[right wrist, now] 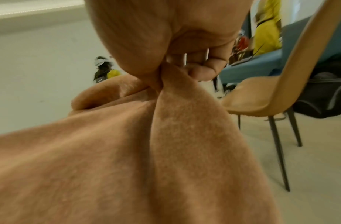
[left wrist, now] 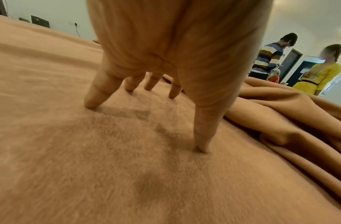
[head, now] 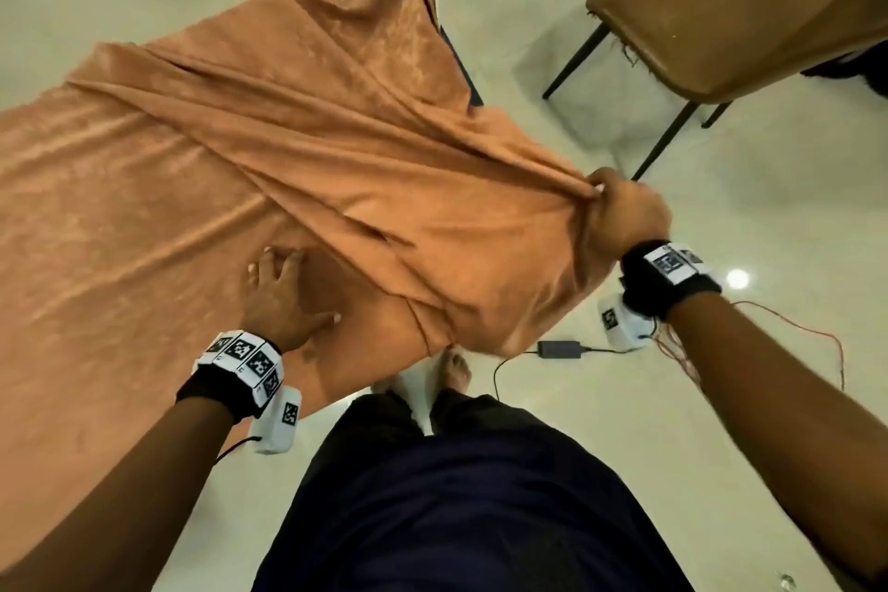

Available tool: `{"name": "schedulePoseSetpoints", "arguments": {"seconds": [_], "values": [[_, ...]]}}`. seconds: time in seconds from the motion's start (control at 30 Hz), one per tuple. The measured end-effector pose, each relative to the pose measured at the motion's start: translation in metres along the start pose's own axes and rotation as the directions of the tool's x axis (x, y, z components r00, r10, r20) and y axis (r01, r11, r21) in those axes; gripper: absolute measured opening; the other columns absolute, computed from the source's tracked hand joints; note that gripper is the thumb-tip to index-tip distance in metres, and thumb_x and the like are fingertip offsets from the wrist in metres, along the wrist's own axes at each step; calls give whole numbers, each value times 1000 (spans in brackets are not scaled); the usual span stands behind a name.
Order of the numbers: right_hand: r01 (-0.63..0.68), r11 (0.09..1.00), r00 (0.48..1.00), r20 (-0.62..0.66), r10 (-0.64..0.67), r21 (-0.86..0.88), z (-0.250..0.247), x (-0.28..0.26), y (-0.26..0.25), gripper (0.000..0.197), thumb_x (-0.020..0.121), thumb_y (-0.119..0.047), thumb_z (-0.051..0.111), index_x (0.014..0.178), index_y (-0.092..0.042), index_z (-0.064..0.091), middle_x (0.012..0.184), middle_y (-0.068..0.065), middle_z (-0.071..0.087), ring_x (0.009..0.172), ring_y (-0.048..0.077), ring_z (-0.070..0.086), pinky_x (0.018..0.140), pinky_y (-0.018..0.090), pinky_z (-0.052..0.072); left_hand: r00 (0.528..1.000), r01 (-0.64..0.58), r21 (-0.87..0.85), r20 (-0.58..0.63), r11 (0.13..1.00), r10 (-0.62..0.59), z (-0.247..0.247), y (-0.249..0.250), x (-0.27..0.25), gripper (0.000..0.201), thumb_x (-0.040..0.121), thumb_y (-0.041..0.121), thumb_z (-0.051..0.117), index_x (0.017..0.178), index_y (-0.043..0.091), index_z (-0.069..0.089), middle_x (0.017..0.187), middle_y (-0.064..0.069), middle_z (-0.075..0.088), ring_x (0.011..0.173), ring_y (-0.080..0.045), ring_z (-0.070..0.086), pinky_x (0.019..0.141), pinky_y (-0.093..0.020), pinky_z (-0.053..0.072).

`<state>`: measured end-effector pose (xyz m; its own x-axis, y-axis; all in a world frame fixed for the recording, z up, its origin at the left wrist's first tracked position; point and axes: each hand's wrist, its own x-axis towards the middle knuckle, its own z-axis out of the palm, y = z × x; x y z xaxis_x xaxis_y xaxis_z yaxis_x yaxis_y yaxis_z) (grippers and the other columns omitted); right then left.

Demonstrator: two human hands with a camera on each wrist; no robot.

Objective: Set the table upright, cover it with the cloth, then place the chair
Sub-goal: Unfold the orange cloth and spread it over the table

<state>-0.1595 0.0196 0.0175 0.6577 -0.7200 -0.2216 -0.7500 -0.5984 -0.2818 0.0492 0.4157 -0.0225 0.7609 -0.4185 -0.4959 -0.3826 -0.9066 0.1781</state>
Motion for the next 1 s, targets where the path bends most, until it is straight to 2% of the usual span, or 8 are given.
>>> {"name": "schedulePoseSetpoints", "arguments": {"seconds": [0.2, 0.3, 0.4, 0.47, 0.63, 0.77, 0.9, 1.0], "values": [[-210, 958, 942, -221, 251, 194, -44, 51, 26, 48, 81, -27, 44, 123, -17, 65, 110, 20, 70, 105, 43, 62, 85, 45, 49, 998, -41, 47, -37, 998, 43, -12, 2, 0, 104, 57, 54, 87, 143, 17, 41, 136, -19, 45, 128, -39, 39, 114, -49, 27], [37, 985, 999, 23, -42, 166, -27, 32, -4, 39, 80, -40, 44, 104, -21, 69, 94, 12, 72, 93, 38, 65, 74, 37, 46, 998, -36, 65, -56, 997, 39, -24, -3, 8, 85, 65, 58, 80, 136, 26, 46, 121, -14, 52, 111, -42, 51, 98, -51, 43], [316, 948, 877, 370, -308, 39, -2, 12, -43, 41, 89, -63, 48, 93, -27, 67, 80, -2, 66, 79, 27, 64, 67, 32, 46, 999, 20, 19, -47, 1000, -19, -41, -18, 32, 77, 64, 68, 72, 129, 35, 47, 125, -7, 53, 113, -38, 54, 92, -53, 48], [347, 936, 874, 343, -344, 54, 4, 24, -72, 41, 88, -66, 55, 106, -34, 71, 81, -8, 65, 78, 18, 60, 69, 29, 43, 997, 24, -12, -77, 1000, -25, -52, -28, 53, 82, 65, 66, 74, 134, 32, 48, 132, -9, 49, 118, -38, 49, 98, -52, 45], [464, 881, 847, 241, -473, 98, 25, 122, -165, 36, 88, -37, 63, 122, -25, 67, 107, 3, 69, 108, 26, 62, 85, 29, 46, 988, 37, 20, -152, 999, -33, -93, -56, 133, 98, 57, 77, 70, 141, 36, 37, 148, -6, 37, 135, -36, 34, 105, -59, 36], [584, 812, 782, 269, -562, -2, 48, 218, -258, 61, 87, -46, 58, 144, -24, 51, 138, 12, 52, 126, 35, 49, 109, 43, 38, 995, 34, 34, -93, 999, -30, -130, -79, 210, 113, 45, 90, 60, 142, 44, 26, 157, 0, 25, 146, -32, 19, 114, -58, 25], [656, 740, 727, 385, -569, -146, 69, 276, -331, 68, 91, -66, 41, 153, -38, 32, 165, 4, 22, 150, 32, 23, 120, 50, 22, 997, -22, 59, -73, 998, 26, -157, -106, 266, 121, 41, 100, 51, 143, 39, 31, 154, -5, 35, 146, -30, 21, 117, -53, 23], [624, 757, 758, 383, -528, -192, 84, 293, -342, 74, 91, -72, 33, 157, -44, 12, 169, -1, 1, 155, 31, 3, 123, 53, 12, 996, -3, -6, -93, 1000, 3, -161, -111, 274, 130, 39, 92, 63, 147, 30, 28, 158, -11, 27, 148, -31, 15, 120, -49, 18]]}}
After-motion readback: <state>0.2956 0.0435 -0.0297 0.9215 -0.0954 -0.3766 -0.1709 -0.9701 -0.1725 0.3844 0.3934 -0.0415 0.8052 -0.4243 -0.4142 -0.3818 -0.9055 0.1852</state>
